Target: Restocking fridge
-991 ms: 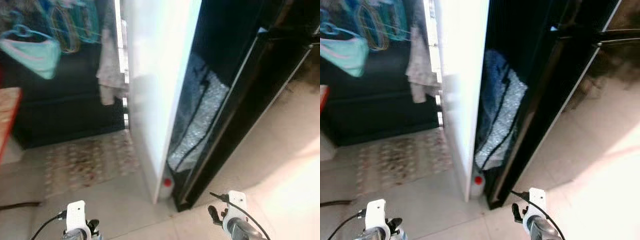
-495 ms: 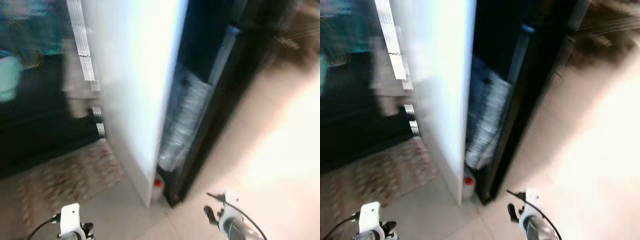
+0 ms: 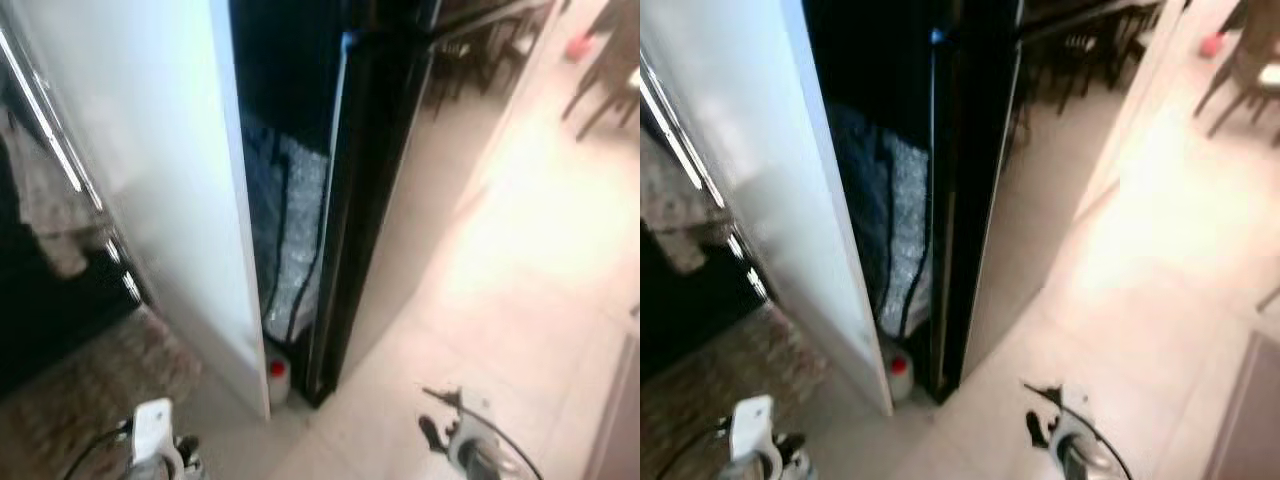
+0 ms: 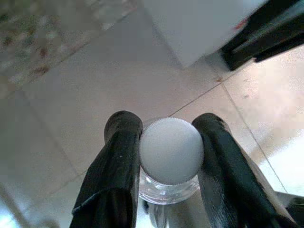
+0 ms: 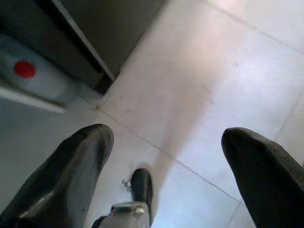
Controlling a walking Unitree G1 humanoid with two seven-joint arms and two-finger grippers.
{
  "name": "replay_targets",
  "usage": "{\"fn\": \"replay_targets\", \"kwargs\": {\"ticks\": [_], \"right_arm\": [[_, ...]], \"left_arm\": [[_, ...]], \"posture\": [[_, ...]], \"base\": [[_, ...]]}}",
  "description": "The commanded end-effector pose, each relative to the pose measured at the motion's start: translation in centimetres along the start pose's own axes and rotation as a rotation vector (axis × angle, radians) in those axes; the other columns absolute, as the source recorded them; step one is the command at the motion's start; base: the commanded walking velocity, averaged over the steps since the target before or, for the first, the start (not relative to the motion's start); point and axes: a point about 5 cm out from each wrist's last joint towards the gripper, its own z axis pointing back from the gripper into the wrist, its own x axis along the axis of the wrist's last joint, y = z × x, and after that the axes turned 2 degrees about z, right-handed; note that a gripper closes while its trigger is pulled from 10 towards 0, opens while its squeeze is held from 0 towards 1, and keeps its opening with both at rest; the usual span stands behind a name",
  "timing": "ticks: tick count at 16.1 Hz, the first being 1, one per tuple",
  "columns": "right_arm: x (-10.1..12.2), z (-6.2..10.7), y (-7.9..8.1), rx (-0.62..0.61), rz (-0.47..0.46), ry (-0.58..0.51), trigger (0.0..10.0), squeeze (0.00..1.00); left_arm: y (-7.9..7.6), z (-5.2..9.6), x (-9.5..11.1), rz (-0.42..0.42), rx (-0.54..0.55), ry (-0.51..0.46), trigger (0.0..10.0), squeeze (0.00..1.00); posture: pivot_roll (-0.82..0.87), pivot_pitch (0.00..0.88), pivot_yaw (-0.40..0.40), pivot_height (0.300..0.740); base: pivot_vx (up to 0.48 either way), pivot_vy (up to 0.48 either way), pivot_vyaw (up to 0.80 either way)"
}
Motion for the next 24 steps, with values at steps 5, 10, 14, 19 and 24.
{"fn": "replay_targets", "kwargs": {"ticks": [5, 10, 14, 19, 24], "right_arm": [[0.02, -0.03, 0.22, 0.007, -0.005, -0.002, 10.0, 0.00], [0.20, -0.03, 0.10, -0.006, 0.000, -0.016, 10.0, 0.00], [0.25, -0.04, 0.14, -0.001, -0.004, -0.018, 10.0, 0.00], [0.31, -0.04, 0.08, -0.011, -0.006, -0.022, 10.0, 0.00], [0.25, -0.03, 0.06, -0.013, -0.017, -0.018, 10.0, 0.00]], "left_arm": [[0.20, 0.09, -0.53, -0.029, 0.000, 0.020, 10.0, 0.00], [0.20, 0.08, -0.49, -0.031, 0.006, 0.019, 10.0, 0.00], [0.17, 0.07, -0.48, -0.019, 0.006, 0.019, 10.0, 0.00], [0.16, 0.06, -0.45, -0.028, 0.005, 0.024, 10.0, 0.00], [0.12, 0.06, -0.48, -0.028, 0.003, 0.026, 10.0, 0.00]], "posture": [[0.07, 0.000, -0.048, 0.740], [0.07, 0.000, -0.052, 0.740], [0.07, 0.000, -0.054, 0.740], [0.07, 0.000, -0.055, 0.740], [0.07, 0.000, -0.058, 0.740]], "base": [[0.000, 0.000, -0.75], [0.000, 0.000, -0.39], [0.000, 0.000, 0.00], [0.000, 0.224, 0.00], [0.000, 0.282, -0.13]]}}
